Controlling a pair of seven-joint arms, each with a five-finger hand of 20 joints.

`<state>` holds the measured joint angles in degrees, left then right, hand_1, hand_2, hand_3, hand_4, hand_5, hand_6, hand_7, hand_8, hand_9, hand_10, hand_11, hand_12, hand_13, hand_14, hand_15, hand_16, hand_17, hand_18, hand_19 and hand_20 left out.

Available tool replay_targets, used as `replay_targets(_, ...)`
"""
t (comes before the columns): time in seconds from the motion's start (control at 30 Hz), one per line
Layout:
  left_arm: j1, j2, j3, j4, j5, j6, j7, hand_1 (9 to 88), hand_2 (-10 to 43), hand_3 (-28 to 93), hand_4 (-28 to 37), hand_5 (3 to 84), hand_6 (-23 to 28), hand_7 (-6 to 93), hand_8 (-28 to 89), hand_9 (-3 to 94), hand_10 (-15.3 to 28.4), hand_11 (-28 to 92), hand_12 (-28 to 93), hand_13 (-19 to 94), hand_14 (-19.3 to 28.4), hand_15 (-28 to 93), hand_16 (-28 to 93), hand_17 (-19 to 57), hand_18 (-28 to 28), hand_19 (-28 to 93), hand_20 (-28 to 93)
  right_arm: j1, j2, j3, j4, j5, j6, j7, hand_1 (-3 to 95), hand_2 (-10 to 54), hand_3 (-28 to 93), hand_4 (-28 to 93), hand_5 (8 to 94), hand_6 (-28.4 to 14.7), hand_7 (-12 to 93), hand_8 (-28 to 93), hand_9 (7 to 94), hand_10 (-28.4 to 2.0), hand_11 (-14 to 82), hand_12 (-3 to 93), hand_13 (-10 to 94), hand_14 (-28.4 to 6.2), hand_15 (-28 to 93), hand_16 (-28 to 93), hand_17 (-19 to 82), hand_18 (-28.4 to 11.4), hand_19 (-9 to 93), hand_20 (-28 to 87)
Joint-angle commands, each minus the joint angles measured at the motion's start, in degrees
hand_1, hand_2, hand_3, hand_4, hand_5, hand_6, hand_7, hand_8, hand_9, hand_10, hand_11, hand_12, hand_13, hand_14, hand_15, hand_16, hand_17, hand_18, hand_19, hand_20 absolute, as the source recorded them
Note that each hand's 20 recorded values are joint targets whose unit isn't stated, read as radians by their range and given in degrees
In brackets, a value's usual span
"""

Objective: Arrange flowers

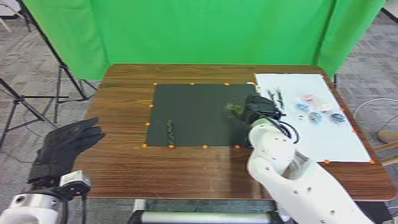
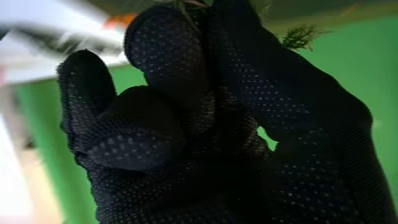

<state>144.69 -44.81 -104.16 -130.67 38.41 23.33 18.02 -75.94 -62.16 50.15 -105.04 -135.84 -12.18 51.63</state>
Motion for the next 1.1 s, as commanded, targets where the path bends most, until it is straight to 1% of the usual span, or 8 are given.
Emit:
replay_targets(0.03,-0.4,-0.31,0.1,0.37,0.91,-1.5,-1.09,27.7,9.2,80,-14.0,47.3,14.6,14.0,-8,40.3,22.7,39,10,30,28.4,61,-13,-8.4,21.3,59,17,-1.3,-3.6,-5.5,1.6,-1.7,-3.5,-1.8,55.4,-9.5,77,-28,85.2,-4.9,23,22,87.7,-13.9,41.6,30.0,84,-7.2,73,26,43,-24.2,93,3)
replay_targets(0.17,-1.5,0.21,0.86,0.81,0.83,-1.62,-0.75,27.7,9.3,79,-13.9,47.1,14.6,13.7,-8,40.2,22.6,38,10,30,28.4,61,-13,-8.4,21.3,59,17,-1.3,-4.5,-6.4,2.6,-1.3,-4.1,-1.9,55.1,-9.5,77,-27,85.1,-4.8,23,22,87.5,-13.9,41.7,30.1,84,-7.1,73,26,43,-24.2,93,3)
replay_targets(0.27,-1.9,0.02,0.64,0.94,1.23,-2.13,-1.43,27.8,9.3,79,-13.9,47.1,14.5,13.6,-8,40.2,22.6,38,10,30,28.4,61,-13,-8.4,21.4,59,17,-1.0,-5.3,-7.2,3.0,-1.6,-4.0,-2.3,54.9,-9.5,77,-27,84.9,-4.7,23,21,87.4,-13.9,41.7,30.1,84,-7.2,72,26,43,-24.1,93,3)
replay_targets(0.37,-2.5,0.23,1.09,1.17,1.09,-2.04,-1.33,27.8,9.3,79,-13.9,47.1,14.6,13.5,-8,40.2,22.6,38,10,30,28.4,61,-13,-8.4,21.3,59,17,-0.4,-5.8,-8.1,2.9,-2.0,-3.3,-2.7,54.9,-9.5,76,-27,84.8,-4.6,23,21,87.3,-13.8,41.8,30.0,84,-7.2,72,26,43,-24.1,93,3)
replay_targets(0.63,-3.0,0.51,1.63,1.33,1.23,-2.23,-1.39,27.9,9.3,79,-13.9,46.9,14.6,12.9,-8,40.0,22.6,37,10,30,28.4,60,-13,-8.5,21.3,59,17,0.4,-7.8,-9.3,2.4,-2.7,-2.6,-3.7,54.5,-9.5,76,-26,84.3,-4.3,24,21,87.1,-13.4,41.7,30.5,84,-7.1,72,26,43,-24.0,93,3)
replay_targets(0.87,-3.1,1.0,1.85,1.22,0.97,-1.81,-1.06,27.8,9.3,79,-13.6,46.8,14.5,12.5,-8,39.8,22.4,37,10,30,28.4,59,-13,-8.5,21.3,58,17,1.6,-9.5,-9.9,3.1,-2.6,-2.6,-3.7,54.0,-9.5,75,-25,84.0,-4.3,24,21,87.1,-13.8,41.5,30.4,84,-7.3,72,26,43,-24.0,93,3)
replay_targets(1.0,-3.2,1.01,2.21,1.22,0.92,-1.6,-0.93,27.9,9.3,79,-13.6,46.8,14.6,12.3,-8,39.8,22.4,37,10,30,28.4,59,-12,-8.5,21.3,58,17,1.4,-11.3,-8.8,4.0,-4.5,-5.0,-3.8,53.1,-9.5,74,-25,83.5,-4.6,24,20,85.9,-13.5,41.5,30.2,84,-7.4,71,26,43,-24.0,93,2)
replay_targets(1.1,-3.0,1.36,2.22,1.19,0.66,-1.3,-0.46,27.9,9.3,79,-13.5,46.8,14.6,12.2,-8,39.8,22.4,37,10,30,28.4,59,-12,-8.5,21.3,58,17,1.8,-11.3,-8.9,4.0,-4.1,-6.1,-3.3,51.0,-9.5,71,-23,82.5,-5.5,23,20,84.8,-14.8,42.1,28.1,83,-8.1,71,26,42,-24.4,93,0)
